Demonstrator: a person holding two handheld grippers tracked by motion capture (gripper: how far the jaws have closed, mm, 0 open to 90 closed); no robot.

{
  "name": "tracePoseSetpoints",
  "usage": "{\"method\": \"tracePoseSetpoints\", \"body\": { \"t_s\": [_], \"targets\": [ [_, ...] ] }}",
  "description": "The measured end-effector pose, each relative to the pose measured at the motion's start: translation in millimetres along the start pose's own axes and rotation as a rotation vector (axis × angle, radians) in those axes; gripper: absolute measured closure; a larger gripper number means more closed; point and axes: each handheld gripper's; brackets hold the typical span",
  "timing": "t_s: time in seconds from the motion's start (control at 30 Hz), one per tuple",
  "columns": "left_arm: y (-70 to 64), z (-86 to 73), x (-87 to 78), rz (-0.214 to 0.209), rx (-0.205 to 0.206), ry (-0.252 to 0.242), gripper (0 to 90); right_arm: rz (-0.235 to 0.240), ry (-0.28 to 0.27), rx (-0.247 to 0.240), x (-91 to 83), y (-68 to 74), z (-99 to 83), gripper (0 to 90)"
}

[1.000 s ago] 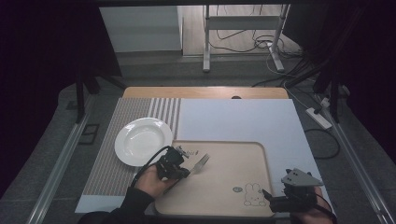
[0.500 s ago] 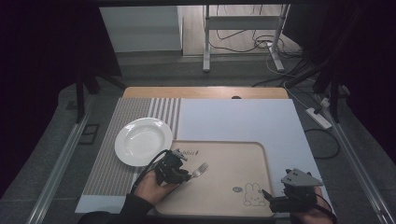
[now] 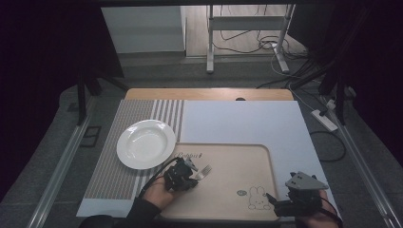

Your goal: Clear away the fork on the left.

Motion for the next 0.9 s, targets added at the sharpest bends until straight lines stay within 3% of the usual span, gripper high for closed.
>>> {"method": "tracePoseSetpoints", "body": {
  "t_s": [0.47,0.9],
  "targets": [
    [33.7,-13.2,-5.5,0.007,-0.086,0.001,88.8,0.001,0.009,-0.006,1.1,0.4,0.4,0.0],
    [51.0,-23.9,-10.7,0.008,-0.135,0.011,88.7,-0.001,0.008,-0.002,1.1,0.1,0.4,0.0]
  ]
}}
Point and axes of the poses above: each handheld gripper's, and its own axes: x roughly forward along the jaws, z roughly out of its top, y roughly to its left, and after that the axes turned 8 degrees about z, right-handed
